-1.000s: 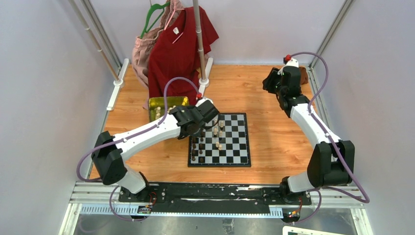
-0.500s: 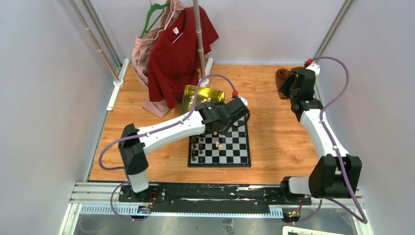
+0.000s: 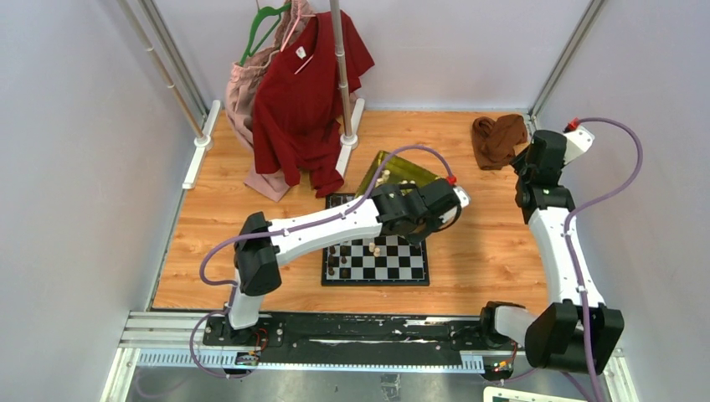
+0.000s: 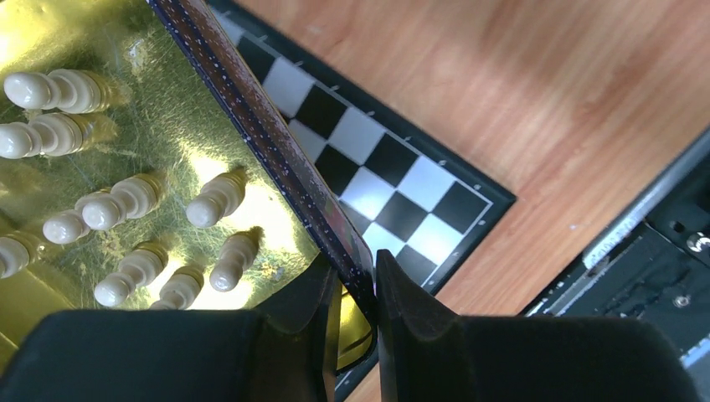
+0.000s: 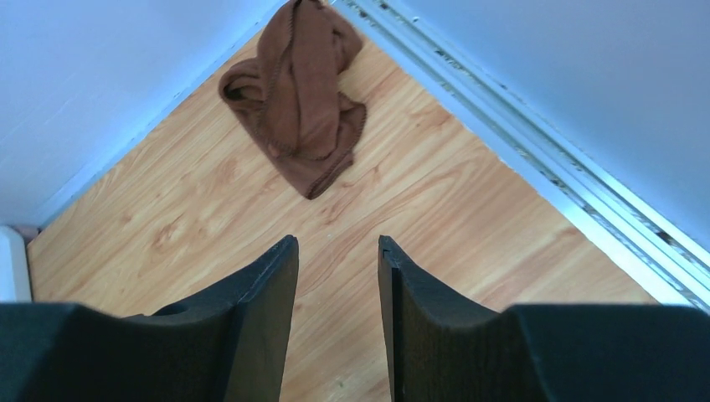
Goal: Set up the chess pieces on the board
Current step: Place the storage box at the center of the board.
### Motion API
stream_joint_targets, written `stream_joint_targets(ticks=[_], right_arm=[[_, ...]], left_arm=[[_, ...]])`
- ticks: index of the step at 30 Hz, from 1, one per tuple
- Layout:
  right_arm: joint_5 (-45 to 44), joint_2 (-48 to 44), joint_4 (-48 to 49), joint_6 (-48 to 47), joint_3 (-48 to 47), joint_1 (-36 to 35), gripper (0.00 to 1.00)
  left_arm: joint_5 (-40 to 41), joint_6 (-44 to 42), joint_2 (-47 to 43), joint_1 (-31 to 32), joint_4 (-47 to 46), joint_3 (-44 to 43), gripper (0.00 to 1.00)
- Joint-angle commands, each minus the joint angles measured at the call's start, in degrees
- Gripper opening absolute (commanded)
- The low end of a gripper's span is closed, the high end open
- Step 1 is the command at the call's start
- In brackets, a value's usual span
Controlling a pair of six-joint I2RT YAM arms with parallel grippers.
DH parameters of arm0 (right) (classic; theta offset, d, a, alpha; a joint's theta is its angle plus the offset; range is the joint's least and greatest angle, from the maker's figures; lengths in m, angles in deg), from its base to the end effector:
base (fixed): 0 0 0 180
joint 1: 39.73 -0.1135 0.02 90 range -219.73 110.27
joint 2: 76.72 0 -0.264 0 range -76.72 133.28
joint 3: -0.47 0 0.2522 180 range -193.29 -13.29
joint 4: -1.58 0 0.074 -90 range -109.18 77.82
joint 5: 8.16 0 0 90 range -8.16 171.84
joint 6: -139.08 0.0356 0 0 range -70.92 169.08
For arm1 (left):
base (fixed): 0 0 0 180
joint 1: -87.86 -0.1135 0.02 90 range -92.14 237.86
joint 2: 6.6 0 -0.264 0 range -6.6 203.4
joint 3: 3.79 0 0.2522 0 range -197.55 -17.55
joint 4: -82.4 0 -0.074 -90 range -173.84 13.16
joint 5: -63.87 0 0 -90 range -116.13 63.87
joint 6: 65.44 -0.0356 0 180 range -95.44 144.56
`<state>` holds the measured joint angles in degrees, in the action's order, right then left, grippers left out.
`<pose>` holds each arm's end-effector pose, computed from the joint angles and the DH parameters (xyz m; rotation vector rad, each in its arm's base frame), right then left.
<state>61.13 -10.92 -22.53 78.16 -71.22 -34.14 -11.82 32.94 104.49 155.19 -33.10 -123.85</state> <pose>0.2621 -0.0383 0.3466 0.7855 1.6948 -0.0585 0.1721 -0.3893 0.3097 1.1495 2.2325 -0.2290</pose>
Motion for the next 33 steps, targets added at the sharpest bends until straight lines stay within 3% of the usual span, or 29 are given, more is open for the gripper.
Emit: stream_joint_targets(ticks=[1,14,33], right_arm=[[-6.0,-4.4,-2.3,1.5,1.2,2.0,0.45],[-7.6,-10.5,-4.6,1.6,-1.2,5.5,0.44],[-0.1,-14.1,-6.6,-5.2,-8.3,5.5,0.45]], left_arm=[[-5.0,-7.4,2.1,2.1,-2.0,-3.5,0.00],[-16.8,-19.2,2.7,2.8,-9.0,-0.3,0.00],[-26.1,-34.2,13.6,3.6,-8.5,-7.5,0.00]])
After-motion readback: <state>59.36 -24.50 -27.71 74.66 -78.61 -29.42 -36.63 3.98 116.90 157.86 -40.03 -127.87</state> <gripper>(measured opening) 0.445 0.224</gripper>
